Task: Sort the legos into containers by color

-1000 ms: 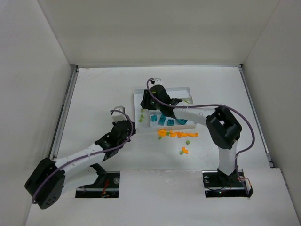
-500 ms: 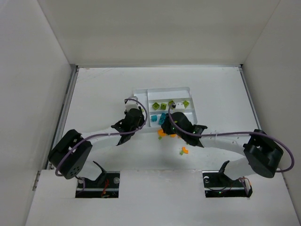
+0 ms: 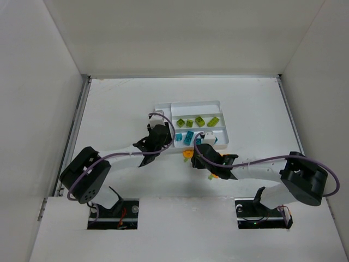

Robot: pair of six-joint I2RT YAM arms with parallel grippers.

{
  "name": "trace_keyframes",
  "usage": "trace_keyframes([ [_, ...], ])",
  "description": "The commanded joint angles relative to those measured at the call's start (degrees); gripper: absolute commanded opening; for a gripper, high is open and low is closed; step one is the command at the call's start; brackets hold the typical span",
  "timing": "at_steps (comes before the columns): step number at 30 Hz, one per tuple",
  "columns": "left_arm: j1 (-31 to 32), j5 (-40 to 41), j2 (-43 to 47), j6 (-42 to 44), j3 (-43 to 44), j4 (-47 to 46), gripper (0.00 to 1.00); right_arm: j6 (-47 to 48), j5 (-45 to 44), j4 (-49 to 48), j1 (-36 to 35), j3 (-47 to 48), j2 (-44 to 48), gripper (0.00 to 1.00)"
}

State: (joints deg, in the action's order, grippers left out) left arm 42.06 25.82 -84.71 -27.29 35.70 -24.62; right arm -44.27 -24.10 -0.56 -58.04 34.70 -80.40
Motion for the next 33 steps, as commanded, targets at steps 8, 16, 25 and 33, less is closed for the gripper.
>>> trace_keyframes([
  [8, 8.94, -0.42, 14.30, 0.22, -6.60, 0.62, 0.31, 1.29, -2.88, -3.14, 2.98, 4.50, -4.50, 0.35],
  [16, 17.56, 0.63, 16.07, -2.94, -9.86, 2.47, 0.31, 1.38, -5.69, -2.26, 3.42, 5.99, -6.78, 0.34],
  [25, 20.82, -0.60, 14.22, -5.85, -11.01, 2.21, 0.35, 1.20, -7.28, -0.50, 3.68, 6.52, -8.98, 0.31],
  [33, 22.05, -2.62, 10.35, -5.23, -9.95, 1.60, 0.45, 2.08, -8.60, -0.67, 3.51, 7.14, -10.48, 0.28],
])
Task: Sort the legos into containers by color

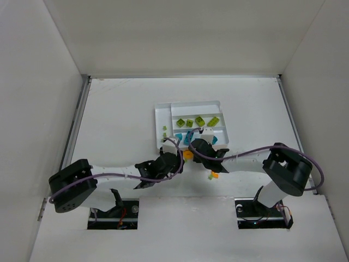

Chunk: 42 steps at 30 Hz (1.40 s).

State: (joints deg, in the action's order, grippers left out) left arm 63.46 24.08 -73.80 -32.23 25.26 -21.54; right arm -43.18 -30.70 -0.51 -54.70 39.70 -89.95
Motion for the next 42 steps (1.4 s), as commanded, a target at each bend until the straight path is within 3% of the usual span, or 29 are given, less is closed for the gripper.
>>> trace_keyframes([
  [1, 0.74, -0.87, -0.99, -0.29, 0.50, -1.66, 0.45, 0.90, -2.17, -0.46, 0.16, 2.05, -0.84, 0.26],
  [11, 1.62, -2.10, -5.38, 1.99, 0.50, -5.79, 0.48, 0.02, -0.68, 1.04, -0.28, -2.79, 13.92, 0.25],
  [19, 0.39, -1.58, -11.97, 6.65, 3.48, -8.78, 0.44, 0.37, 1.69, 0.16, -0.01, -3.40, 16.65, 0.25],
  [36, 2.32, 1.85, -17.61, 12.98, 5.42, -9.48, 0.18, 0.64, 2.13, -0.72, 1.39, -4.37, 18.58, 0.25],
  [42, 2.41, 3.52, -18.66, 13.68, 5.68, -11.33, 0.14, 0.64, 2.75, -1.16, 1.39, -4.28, 18.85, 0.25],
])
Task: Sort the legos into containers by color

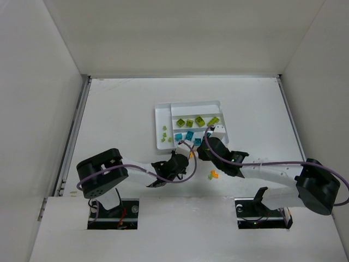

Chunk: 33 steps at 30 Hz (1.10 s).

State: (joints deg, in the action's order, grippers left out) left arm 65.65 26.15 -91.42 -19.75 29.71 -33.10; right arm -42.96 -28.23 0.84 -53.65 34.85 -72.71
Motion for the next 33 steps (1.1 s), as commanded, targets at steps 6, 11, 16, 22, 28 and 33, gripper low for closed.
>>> trace_keyframes([
  [6, 1.45, 2.76, -0.44, 1.99, 0.61, -0.47, 0.08, 0.42, 0.63, -2.60, 0.26, 0.39, 1.60, 0.25],
  [11, 1.46, 5.31, 5.71, 0.24, -2.46, 0.14, 0.08, 1.56, 1.33, -3.56, 0.34, 1.36, 0.03, 0.25],
  [16, 0.31, 5.58, 14.67, -4.24, -6.15, 3.92, 0.08, 3.05, 2.74, -4.79, 0.17, 4.87, -3.05, 0.25],
  [22, -3.46, 6.63, 24.78, -8.55, -9.94, 9.36, 0.08, 5.69, 7.12, -8.13, 0.17, 14.17, -12.18, 0.25],
  [28, -8.73, 9.97, 35.94, -11.19, -11.61, 16.04, 0.09, 8.50, 9.85, -9.10, 0.34, 25.69, -23.16, 0.24],
  [33, -11.64, 9.09, 39.39, -11.45, -12.31, 17.55, 0.10, 9.74, 11.88, -8.23, 2.10, 34.74, -31.87, 0.24],
])
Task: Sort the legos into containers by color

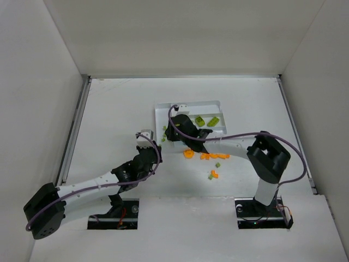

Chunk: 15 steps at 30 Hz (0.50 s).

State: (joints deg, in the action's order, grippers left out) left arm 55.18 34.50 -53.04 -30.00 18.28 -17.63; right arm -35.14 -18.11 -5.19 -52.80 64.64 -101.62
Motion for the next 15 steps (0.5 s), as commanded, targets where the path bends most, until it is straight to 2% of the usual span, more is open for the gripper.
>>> trace_keyframes([
  [1, -1.87, 0.13, 0.57, -0.94, -0.53, 1.98, 0.10, 2.00, 1.85, -1.84, 1.68, 6.27, -4.36, 0.24],
  [4, -2.75, -0.84, -0.66, -0.50, -0.09, 0.76, 0.10, 1.91, 0.80, -0.61, 2.13, 9.18, -6.30, 0.27],
  [8, -4.51, -2.24, -2.15, 0.20, 0.70, -1.79, 0.10, 2.26, -0.70, -0.35, 2.22, 9.28, -4.55, 0.45],
  [11, -5.65, -3.21, -4.00, 0.99, 1.49, -3.63, 0.11, 2.27, -1.75, -0.26, 2.66, 7.18, -2.19, 0.46],
  [15, -7.23, -4.70, -8.03, 2.75, 4.12, -5.66, 0.11, 0.69, -5.08, -1.31, 2.57, -1.33, 5.36, 0.38],
])
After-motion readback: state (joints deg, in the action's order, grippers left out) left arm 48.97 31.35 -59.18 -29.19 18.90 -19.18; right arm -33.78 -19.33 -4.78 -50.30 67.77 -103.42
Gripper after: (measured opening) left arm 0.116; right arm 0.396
